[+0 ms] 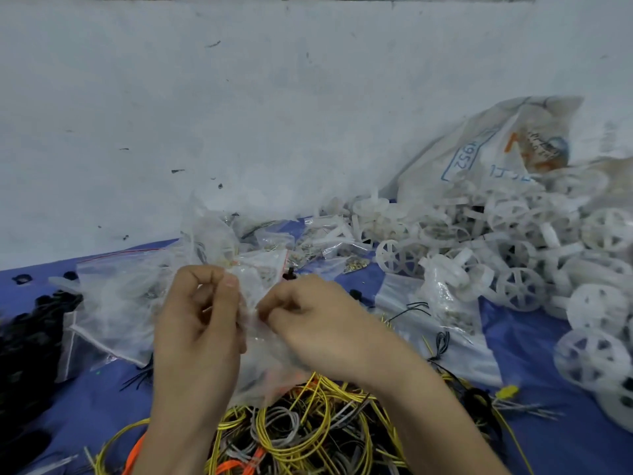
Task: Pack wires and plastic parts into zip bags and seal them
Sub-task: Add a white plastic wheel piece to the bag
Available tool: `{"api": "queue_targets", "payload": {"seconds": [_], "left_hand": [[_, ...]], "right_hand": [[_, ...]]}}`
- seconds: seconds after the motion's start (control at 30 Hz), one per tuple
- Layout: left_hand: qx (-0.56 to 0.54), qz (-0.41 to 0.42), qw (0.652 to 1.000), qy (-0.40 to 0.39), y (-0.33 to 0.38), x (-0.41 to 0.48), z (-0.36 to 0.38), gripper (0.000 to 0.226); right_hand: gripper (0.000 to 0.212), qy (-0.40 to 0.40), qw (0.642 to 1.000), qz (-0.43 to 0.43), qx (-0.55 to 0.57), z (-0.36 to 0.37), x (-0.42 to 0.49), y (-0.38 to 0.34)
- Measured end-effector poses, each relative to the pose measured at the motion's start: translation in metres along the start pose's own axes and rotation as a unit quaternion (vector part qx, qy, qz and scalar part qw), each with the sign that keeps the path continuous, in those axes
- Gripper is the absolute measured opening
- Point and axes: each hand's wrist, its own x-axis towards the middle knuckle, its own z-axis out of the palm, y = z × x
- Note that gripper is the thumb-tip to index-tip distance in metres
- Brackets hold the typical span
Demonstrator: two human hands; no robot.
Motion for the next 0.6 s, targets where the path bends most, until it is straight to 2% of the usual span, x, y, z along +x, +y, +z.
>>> {"api": "queue_targets", "payload": {"seconds": [0.13,0.23,0.33,0.43,0.5,0.57,0.6], "left_hand": [[0.049,0.014,0.998,-0.048,0.0,-0.007,0.01,0.021],[0.073,0.03,0.996,-0.043,-0.001,-0.01,0.019,0.021],[0.096,0.055,0.993,-0.031,-0.004,-0.014,0.024,0.022],[0.133,0.096,0.986,-0.04,-0.003,-0.016,0.025,0.009],[0.147,0.111,0.982,-0.047,-0.004,-0.019,0.025,0.013],[0.12,0.104,0.987,-0.031,-0.003,-0.021,0.025,0.017],[0.108,0.093,0.99,-0.017,-0.003,-0.02,0.024,0.022]], "right_hand": [[0.025,-0.099,0.988,-0.029,-0.113,-0.021,-0.01,0.001],[0.021,-0.133,0.983,-0.037,-0.12,-0.033,-0.014,0.001],[0.021,-0.108,0.984,-0.03,-0.139,-0.037,-0.016,0.003],[0.025,-0.099,0.979,-0.028,-0.176,-0.033,-0.02,0.003],[0.024,-0.103,0.977,-0.029,-0.183,-0.032,-0.02,0.003],[0.016,-0.103,0.984,-0.05,-0.136,-0.041,-0.019,0.007],[0.016,-0.096,0.99,-0.072,-0.075,-0.049,-0.017,0.012]]}}
